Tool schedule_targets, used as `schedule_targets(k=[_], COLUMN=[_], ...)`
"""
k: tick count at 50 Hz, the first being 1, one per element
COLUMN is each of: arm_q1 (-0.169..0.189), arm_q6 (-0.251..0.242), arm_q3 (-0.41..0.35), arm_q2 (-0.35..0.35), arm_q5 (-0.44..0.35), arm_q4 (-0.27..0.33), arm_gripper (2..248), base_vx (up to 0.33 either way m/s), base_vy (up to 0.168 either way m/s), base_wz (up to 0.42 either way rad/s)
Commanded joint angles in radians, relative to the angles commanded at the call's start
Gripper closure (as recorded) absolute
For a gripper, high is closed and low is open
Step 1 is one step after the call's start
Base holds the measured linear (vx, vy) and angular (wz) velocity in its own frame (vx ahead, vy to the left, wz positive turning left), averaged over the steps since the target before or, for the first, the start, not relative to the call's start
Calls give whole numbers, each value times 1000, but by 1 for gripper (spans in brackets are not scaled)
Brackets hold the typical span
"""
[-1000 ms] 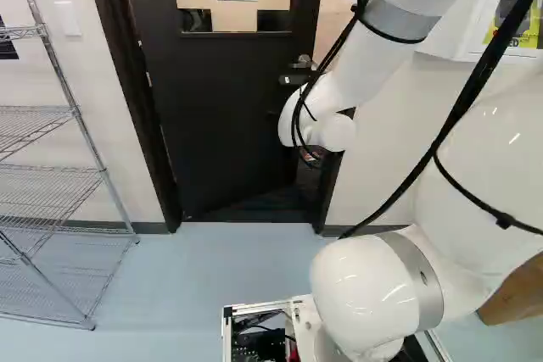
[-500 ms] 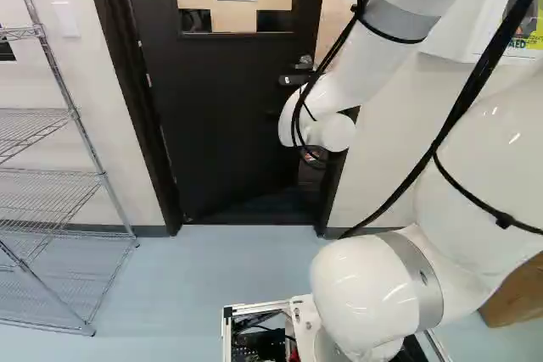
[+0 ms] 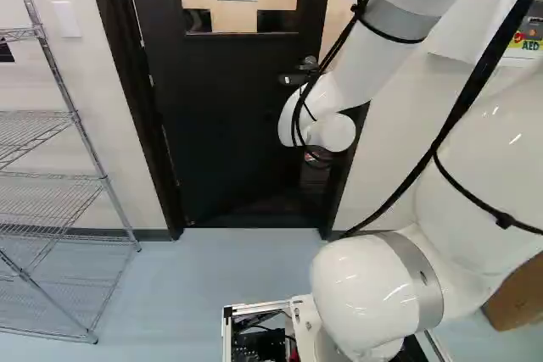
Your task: Open the door and move inside
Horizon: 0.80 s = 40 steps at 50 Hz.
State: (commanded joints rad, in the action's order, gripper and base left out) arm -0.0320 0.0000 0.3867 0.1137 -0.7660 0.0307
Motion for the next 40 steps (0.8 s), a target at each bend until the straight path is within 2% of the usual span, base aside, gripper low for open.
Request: schedule_targets(k=[26, 40], arm_q1=[0, 0], arm_q6=[0, 0], arm_q3=[0, 0], arm_q2=[0, 0], arm_q5=[0, 0], arm_q4=[0, 0], arm_gripper=[3, 3], base_vx=[62, 23], base_vy=[67, 16], base_wz=[-11, 2])
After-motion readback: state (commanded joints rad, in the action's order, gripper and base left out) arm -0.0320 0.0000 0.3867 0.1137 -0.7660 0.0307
